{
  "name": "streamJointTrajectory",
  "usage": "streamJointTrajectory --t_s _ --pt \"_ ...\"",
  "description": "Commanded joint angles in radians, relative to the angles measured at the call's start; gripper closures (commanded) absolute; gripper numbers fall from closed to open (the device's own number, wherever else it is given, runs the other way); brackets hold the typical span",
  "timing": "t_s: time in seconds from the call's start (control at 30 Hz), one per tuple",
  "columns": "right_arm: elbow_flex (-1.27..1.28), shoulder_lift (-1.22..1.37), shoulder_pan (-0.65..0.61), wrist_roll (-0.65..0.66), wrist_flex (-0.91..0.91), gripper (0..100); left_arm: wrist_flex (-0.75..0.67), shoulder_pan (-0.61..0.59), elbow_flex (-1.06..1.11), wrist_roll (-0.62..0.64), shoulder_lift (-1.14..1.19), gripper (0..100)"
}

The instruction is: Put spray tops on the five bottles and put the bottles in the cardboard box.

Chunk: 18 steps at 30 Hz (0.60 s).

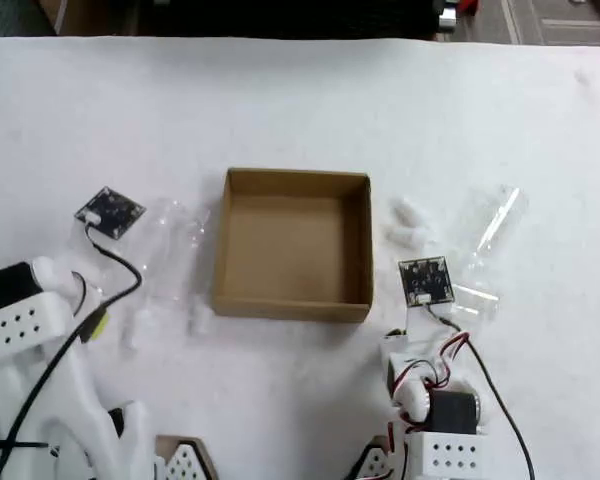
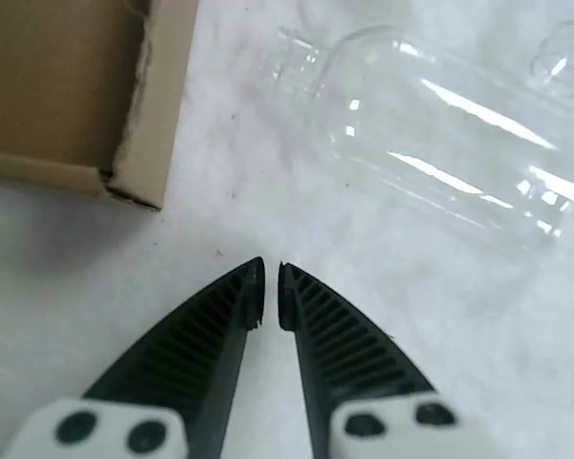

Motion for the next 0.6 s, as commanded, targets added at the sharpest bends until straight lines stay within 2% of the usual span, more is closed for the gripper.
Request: streamJointTrajectory --t_s 0.0,0.07,0.17,0.3,0.57 --pt "0.009 -0.007 -0.001 0.008 0.002 98.2 0.058 0.005 -0.063 -0.017 -0.081 92" --pt "0.009 -0.007 -0.001 0.008 0.002 98.2 0.106 -0.013 -0.087 -0.031 -0.139 92" --pt "0.009 -0.007 -0.001 0.008 0.002 98.2 0.183 -0.077 -0.164 -0.115 -0.237 92" --pt "0.009 -0.007 -0.001 0.008 0.002 98.2 0.207 -0.134 -0.187 -0.187 -0.321 92" --pt "0.009 -0.007 -0.001 0.008 0.002 98.2 0.199 -0.170 -0.170 -0.210 -0.223 88"
